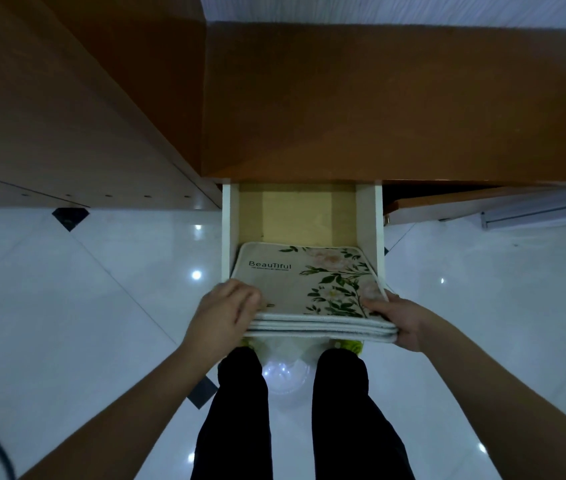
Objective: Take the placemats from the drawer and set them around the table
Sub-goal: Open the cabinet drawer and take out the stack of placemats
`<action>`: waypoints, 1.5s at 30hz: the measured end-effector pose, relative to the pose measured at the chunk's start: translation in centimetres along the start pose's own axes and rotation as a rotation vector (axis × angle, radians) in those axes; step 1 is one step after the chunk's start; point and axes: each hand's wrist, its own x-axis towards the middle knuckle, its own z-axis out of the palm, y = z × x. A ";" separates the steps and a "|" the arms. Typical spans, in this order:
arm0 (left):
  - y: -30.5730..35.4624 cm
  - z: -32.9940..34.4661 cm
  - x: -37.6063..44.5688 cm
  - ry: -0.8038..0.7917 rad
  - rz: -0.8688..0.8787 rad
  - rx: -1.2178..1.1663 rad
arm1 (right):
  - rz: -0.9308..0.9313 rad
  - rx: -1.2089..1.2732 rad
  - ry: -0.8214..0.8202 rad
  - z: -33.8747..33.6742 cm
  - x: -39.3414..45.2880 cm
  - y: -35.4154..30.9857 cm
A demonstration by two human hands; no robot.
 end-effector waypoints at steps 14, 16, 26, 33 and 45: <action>1.0 -2.3 2.2 -0.182 -1.160 -1.026 | -0.268 -0.076 -0.112 -0.8 -4.0 1.4; 1.2 -2.5 2.0 -0.260 -1.087 -0.943 | -0.290 -0.083 -0.123 -1.0 -5.0 1.4; 5.0 -8.7 -1.2 -0.199 -0.829 -0.990 | -0.451 -0.169 -0.080 1.0 -12.5 0.7; 8.3 -15.3 -3.1 -0.102 -0.669 -0.958 | -0.561 -0.239 -0.028 3.9 -18.1 0.1; 12.5 -26.4 -6.6 -0.138 -0.417 -0.898 | -0.600 -0.145 0.019 7.2 -28.7 -1.0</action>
